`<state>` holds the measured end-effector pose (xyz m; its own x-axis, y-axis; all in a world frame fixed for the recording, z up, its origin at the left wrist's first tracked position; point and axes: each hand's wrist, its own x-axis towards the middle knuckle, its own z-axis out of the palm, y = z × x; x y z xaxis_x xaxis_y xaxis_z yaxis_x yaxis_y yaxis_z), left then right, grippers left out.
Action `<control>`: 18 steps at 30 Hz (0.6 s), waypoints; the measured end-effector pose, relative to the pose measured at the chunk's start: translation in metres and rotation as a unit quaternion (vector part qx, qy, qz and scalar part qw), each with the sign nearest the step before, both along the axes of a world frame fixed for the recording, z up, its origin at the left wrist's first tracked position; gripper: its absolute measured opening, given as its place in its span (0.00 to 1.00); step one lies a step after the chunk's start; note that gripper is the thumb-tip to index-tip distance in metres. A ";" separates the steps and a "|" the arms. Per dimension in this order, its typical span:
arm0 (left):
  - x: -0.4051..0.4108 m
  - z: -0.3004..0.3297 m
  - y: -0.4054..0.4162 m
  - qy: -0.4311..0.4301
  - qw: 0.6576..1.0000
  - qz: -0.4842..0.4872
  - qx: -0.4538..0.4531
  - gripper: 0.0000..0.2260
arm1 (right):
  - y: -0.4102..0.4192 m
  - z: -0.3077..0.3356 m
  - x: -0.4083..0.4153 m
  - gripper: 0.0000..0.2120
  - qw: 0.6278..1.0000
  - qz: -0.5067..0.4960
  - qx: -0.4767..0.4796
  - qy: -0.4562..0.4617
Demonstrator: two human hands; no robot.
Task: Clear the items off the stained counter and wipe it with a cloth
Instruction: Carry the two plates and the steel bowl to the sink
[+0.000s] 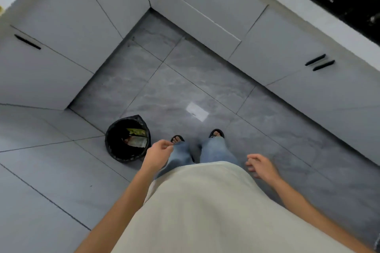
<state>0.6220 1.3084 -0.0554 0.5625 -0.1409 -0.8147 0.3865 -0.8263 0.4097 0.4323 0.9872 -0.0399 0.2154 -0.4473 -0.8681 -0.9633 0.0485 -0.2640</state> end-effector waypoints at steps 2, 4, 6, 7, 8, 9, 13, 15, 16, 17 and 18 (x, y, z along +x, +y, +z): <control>0.011 0.006 -0.034 -0.006 0.998 -0.068 -0.016 0.06 | -0.004 -0.002 -0.044 0.09 0.998 -0.066 0.004 0.014; 0.016 0.011 -0.069 -0.002 0.992 -0.123 -0.033 0.05 | -0.007 -0.006 -0.081 0.08 0.992 -0.122 0.005 0.020; 0.019 0.012 -0.103 0.007 0.984 -0.174 -0.036 0.06 | -0.010 -0.011 -0.113 0.08 0.986 -0.164 0.004 0.023; 0.020 0.011 -0.119 0.010 0.979 -0.201 -0.032 0.06 | -0.012 -0.014 -0.126 0.08 0.983 -0.181 0.006 0.023; 0.019 0.010 -0.135 0.013 0.973 -0.229 -0.024 0.07 | -0.015 -0.016 -0.138 0.08 0.980 -0.197 0.009 0.020; 0.018 0.010 -0.149 0.017 0.965 -0.261 -0.012 0.07 | -0.019 -0.018 -0.147 0.08 0.976 -0.215 0.013 0.015; 0.010 0.010 -0.196 0.018 0.935 -0.353 0.039 0.10 | -0.047 -0.022 -0.171 0.07 0.962 -0.274 0.020 -0.015; 0.007 0.010 -0.213 0.012 0.930 -0.363 0.058 0.11 | -0.067 -0.021 -0.175 0.07 0.951 -0.306 0.012 -0.036; 0.007 0.010 -0.221 0.010 0.928 -0.368 0.066 0.12 | -0.079 -0.020 -0.176 0.07 0.946 -0.320 0.007 -0.046; 0.006 0.010 -0.229 0.008 0.924 -0.375 0.074 0.13 | -0.093 -0.018 -0.176 0.06 0.943 -0.330 0.002 -0.054; 0.006 0.011 -0.237 0.004 0.921 -0.379 0.086 0.12 | -0.106 -0.015 -0.176 0.06 0.940 -0.337 -0.005 -0.060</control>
